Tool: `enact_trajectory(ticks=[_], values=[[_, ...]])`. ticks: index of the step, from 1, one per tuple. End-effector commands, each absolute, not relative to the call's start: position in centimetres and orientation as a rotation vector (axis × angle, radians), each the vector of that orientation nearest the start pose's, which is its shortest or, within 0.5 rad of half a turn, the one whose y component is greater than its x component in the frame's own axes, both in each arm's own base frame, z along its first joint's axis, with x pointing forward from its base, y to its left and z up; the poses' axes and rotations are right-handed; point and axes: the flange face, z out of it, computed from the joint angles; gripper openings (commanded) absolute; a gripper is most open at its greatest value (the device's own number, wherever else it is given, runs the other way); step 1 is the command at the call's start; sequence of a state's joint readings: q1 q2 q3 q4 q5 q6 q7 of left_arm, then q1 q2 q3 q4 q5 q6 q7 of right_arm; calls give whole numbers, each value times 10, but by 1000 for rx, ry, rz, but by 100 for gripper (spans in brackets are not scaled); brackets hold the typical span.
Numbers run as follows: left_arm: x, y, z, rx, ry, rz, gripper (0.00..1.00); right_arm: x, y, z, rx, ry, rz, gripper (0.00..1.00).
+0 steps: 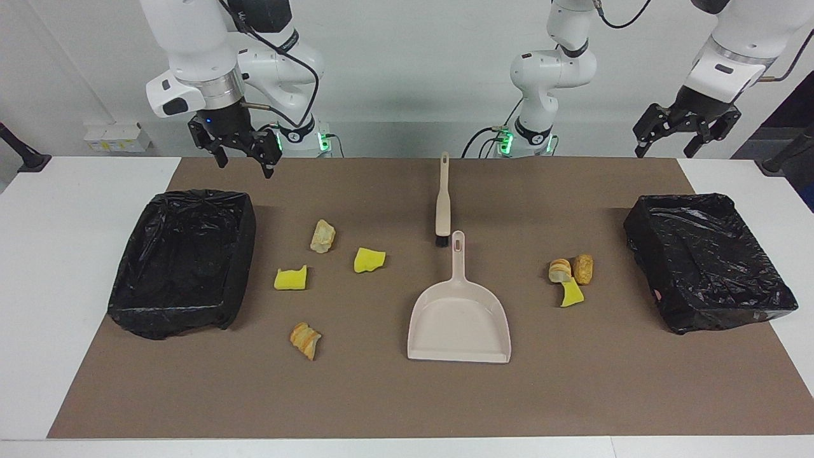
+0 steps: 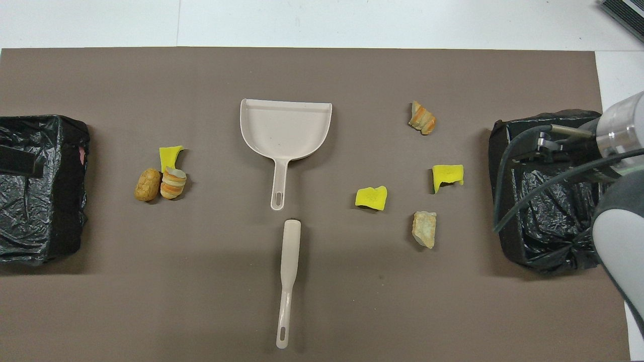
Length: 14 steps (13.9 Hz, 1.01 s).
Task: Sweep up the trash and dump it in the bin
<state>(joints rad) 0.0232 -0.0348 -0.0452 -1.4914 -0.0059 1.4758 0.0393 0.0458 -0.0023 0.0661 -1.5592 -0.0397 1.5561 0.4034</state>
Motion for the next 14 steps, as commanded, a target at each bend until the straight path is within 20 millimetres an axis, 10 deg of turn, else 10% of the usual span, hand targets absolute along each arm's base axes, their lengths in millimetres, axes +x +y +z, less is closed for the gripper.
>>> enact_trajectory(ticks=[1, 14], values=[[532, -9, 672, -3153, 94, -22, 100, 549, 42, 628, -3119, 470, -17, 100], [532, -15, 672, -3153, 104, -22, 100, 548, 45, 627, -3122, 463, -5, 100]])
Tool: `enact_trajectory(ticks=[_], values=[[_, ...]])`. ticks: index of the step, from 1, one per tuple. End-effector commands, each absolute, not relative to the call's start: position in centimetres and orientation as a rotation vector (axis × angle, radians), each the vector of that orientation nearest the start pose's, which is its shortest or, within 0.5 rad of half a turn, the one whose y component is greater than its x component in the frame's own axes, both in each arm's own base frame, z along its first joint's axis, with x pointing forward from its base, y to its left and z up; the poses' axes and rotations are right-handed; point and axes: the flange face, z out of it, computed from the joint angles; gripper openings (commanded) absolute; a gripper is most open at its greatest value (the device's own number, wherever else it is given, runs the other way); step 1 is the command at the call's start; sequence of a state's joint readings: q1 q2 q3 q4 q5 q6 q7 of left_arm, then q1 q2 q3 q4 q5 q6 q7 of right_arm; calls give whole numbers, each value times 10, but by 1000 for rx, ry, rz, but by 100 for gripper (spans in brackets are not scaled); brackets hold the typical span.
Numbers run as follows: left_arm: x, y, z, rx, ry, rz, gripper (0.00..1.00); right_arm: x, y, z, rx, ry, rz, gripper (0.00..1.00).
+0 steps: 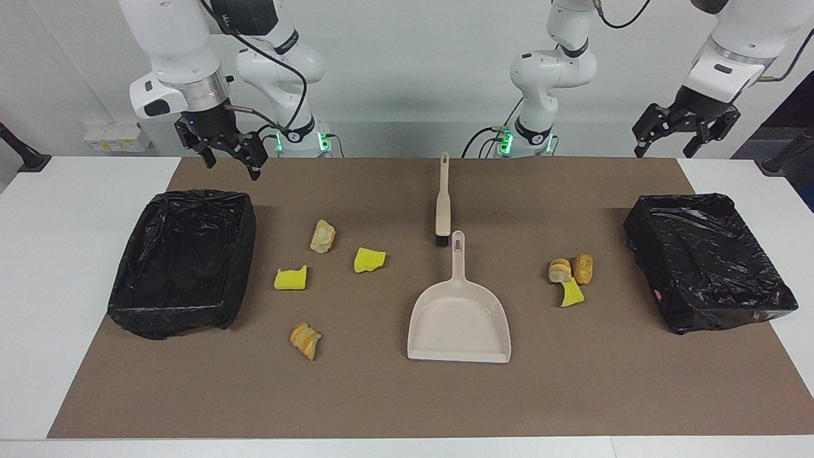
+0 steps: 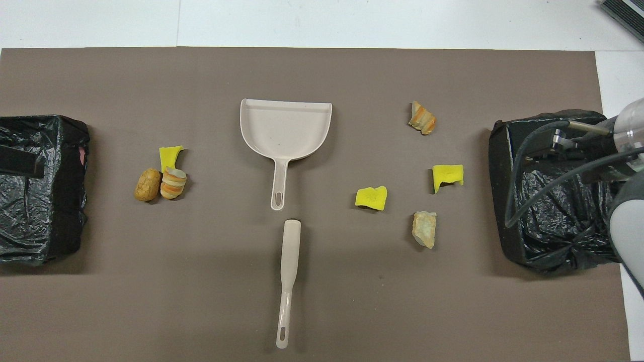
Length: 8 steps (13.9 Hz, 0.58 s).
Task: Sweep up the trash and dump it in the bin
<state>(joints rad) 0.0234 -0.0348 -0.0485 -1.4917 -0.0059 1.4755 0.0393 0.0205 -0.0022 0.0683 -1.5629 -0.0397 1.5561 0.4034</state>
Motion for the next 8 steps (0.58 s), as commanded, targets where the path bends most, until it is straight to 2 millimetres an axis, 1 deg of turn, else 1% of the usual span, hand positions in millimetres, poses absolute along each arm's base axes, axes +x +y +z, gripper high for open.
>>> enact_trajectory(ticks=[1, 4, 5, 6, 7, 8], values=[[532, -15, 671, -3153, 107, -19, 100, 548, 46, 627, -3123, 456, -5, 100], [529, -20, 667, -3153, 126, -19, 100, 550, 60, 625, -3122, 438, -27, 100], [528, -22, 666, -3152, 133, -19, 100, 556, 63, 621, -3117, 430, -52, 100], [529, -24, 664, -3152, 138, -19, 100, 563, 72, 616, -3114, 405, -77, 100], [533, -26, 663, -3154, 138, -34, 100, 570, 90, 604, -3120, 367, -68, 100], [536, -31, 660, -3154, 142, -62, 100, 576, 111, 595, -3114, 367, -84, 100]])
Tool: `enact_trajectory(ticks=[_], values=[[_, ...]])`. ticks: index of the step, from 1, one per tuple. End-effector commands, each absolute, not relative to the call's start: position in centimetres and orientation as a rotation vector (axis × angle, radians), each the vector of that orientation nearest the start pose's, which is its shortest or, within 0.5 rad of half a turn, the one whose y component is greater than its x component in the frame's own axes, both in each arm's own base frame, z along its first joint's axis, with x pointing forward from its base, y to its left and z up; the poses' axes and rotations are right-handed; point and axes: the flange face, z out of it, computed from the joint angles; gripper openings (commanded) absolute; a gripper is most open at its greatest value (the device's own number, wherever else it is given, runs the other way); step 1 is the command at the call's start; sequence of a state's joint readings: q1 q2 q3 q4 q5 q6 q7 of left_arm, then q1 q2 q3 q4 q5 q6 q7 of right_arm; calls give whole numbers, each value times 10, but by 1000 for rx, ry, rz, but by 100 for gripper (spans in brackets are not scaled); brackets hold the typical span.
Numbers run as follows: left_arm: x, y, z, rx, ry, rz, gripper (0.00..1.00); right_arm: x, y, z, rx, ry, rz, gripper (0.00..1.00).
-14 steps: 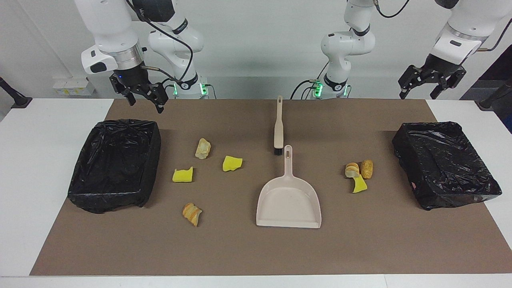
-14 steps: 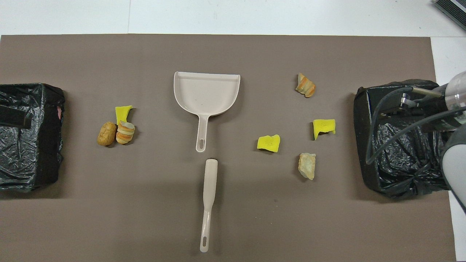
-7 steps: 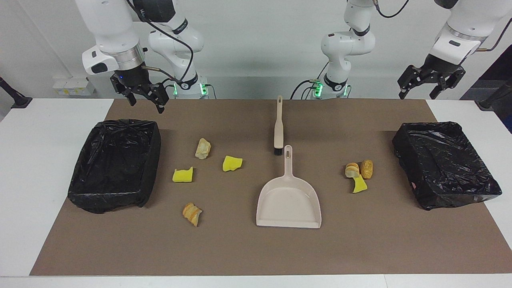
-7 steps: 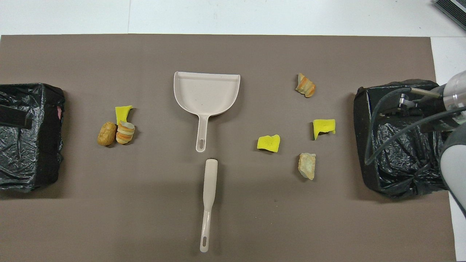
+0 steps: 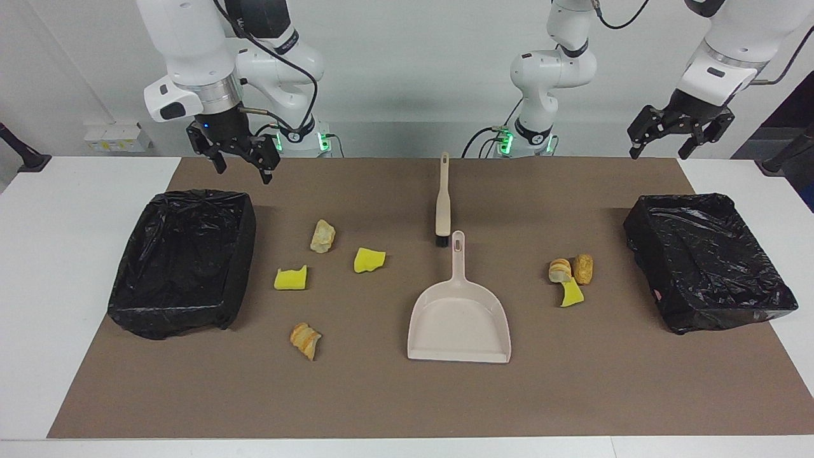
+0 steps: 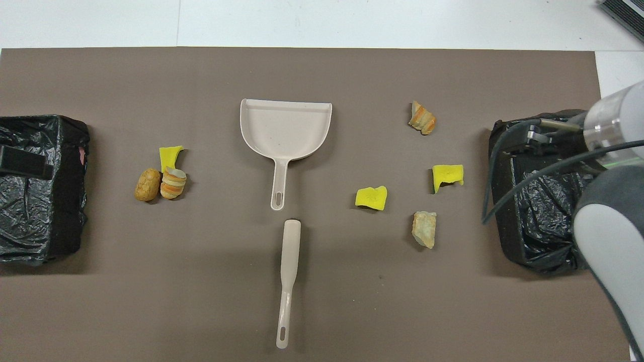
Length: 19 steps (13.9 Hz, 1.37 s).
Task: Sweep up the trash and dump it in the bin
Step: 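Reach the right gripper to the beige dustpan handle and grasp it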
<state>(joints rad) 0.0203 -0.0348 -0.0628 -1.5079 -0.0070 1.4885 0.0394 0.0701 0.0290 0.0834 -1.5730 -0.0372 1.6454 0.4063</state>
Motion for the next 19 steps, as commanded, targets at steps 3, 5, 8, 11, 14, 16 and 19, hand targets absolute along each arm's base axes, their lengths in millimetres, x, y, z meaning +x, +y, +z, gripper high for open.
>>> enact_trajectory(ticks=[3, 5, 8, 11, 14, 16, 19], values=[[541, -52, 642, -3151, 191, -99, 100, 598, 189, 550, -3117, 406, -78, 100], [536, -77, 621, -3152, 212, -35, 100, 610, 242, 516, -3137, 419, -44, 100], [512, -124, 583, -3144, 184, 98, 100, 617, 315, 479, -3131, 440, -41, 100], [462, -154, 555, -3128, 294, 137, 100, 621, 373, 448, -3118, 477, -37, 100], [405, -179, 528, -3132, 415, 102, 100, 614, 413, 411, -3117, 425, -50, 100], [378, -194, 520, -3118, 476, 99, 100, 613, 433, 391, -3126, 391, -49, 100], [350, -216, 508, -3101, 544, 119, 100, 600, 462, 364, -3128, 326, -53, 100]])
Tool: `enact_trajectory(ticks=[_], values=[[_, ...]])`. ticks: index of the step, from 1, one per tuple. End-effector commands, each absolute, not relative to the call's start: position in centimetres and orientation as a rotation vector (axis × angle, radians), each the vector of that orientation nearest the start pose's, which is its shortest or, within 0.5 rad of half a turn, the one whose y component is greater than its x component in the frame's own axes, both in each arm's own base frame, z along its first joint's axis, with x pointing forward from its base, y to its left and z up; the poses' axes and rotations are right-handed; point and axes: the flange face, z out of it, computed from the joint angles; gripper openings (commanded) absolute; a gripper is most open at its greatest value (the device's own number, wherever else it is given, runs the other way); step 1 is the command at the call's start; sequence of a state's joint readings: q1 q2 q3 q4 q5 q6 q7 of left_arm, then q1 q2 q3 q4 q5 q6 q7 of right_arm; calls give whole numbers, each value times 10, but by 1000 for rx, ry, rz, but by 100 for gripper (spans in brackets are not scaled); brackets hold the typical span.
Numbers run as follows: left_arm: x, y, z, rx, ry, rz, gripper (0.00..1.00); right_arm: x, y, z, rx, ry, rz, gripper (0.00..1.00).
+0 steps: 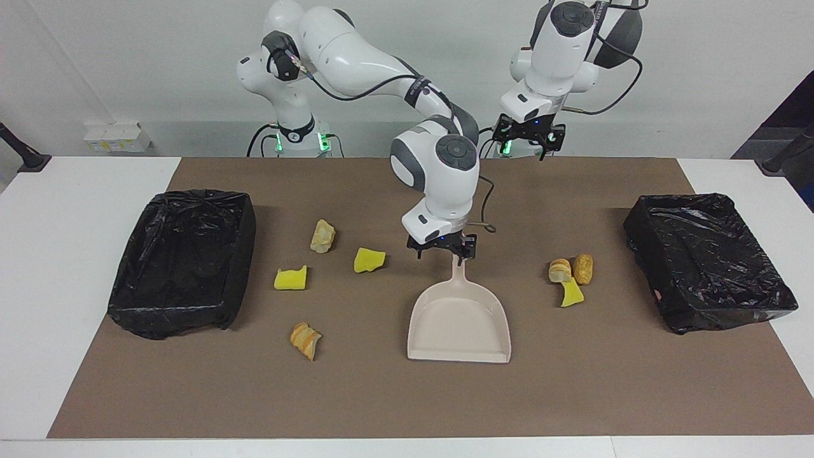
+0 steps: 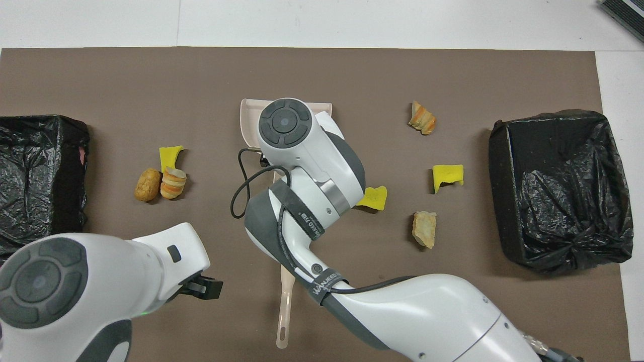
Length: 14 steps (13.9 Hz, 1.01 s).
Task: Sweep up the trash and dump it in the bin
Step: 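Reach the right gripper to the beige dustpan handle and grasp it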
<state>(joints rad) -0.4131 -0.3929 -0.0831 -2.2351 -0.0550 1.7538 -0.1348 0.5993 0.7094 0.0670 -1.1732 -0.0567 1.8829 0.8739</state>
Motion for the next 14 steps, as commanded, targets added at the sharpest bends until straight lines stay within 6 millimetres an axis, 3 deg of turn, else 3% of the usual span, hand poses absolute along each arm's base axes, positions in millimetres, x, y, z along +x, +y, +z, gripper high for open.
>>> enact_trajectory(ticks=[1, 5, 7, 9, 12, 13, 14], values=[[342, -223, 504, -3110, 546, 116, 100, 593, 473, 358, -3131, 300, -50, 99], [336, -231, 504, -3144, 517, 113, 100, 581, 482, 350, -3164, 249, -41, 94], [335, -236, 487, -3152, 485, 99, 100, 580, 482, 348, -3171, 243, -37, 84], [333, -240, 486, -3153, 482, 96, 100, 580, 483, 349, -3165, 243, -44, 61], [332, -241, 486, -3155, 467, 99, 100, 581, 483, 349, -3160, 247, -50, 6], [333, -240, 486, -3155, 468, 96, 100, 584, 483, 350, -3144, 250, -73, 0], [333, -240, 486, -3155, 465, 99, 100, 588, 481, 351, -3135, 255, -88, 0]])
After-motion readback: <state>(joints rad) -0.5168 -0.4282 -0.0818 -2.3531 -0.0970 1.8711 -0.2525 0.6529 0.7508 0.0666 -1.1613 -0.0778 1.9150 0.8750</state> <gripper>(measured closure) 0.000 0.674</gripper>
